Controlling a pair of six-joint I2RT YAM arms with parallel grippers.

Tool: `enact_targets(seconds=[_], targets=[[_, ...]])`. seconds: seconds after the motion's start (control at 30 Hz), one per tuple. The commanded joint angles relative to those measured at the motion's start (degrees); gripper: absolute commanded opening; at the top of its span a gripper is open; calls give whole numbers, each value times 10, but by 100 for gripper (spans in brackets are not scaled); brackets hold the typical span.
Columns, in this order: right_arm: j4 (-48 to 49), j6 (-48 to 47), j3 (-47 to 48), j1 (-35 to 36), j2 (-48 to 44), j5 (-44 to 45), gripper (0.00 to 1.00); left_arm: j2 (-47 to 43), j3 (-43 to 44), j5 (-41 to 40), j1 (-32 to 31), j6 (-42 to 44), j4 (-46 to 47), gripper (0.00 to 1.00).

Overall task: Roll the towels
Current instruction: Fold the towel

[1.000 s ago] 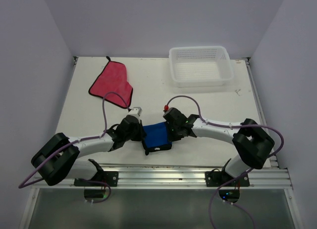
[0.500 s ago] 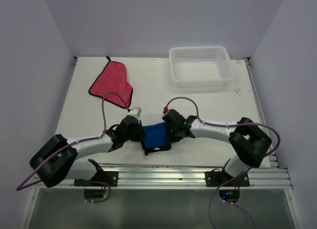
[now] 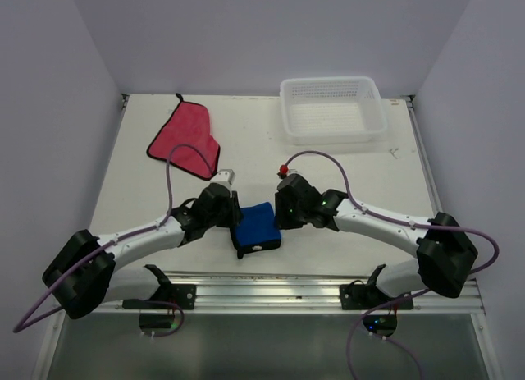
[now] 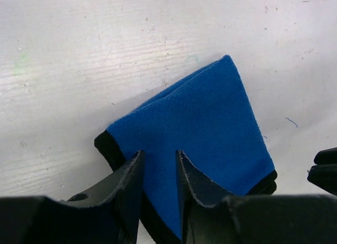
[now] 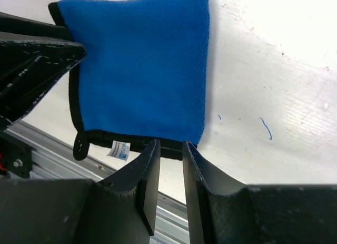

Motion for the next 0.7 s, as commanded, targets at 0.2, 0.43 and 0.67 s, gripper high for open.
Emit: enact_targets(seconds=[0.2, 0.43, 0.67], targets=[[94, 67, -69, 0, -23, -32, 27, -50, 34, 50, -4, 6, -16, 34], [99, 70, -76, -3, -22, -25, 25, -100, -24, 72, -52, -38, -16, 16], [112, 75, -84, -6, -9, -26, 24, -96, -62, 55, -102, -69, -3, 8]])
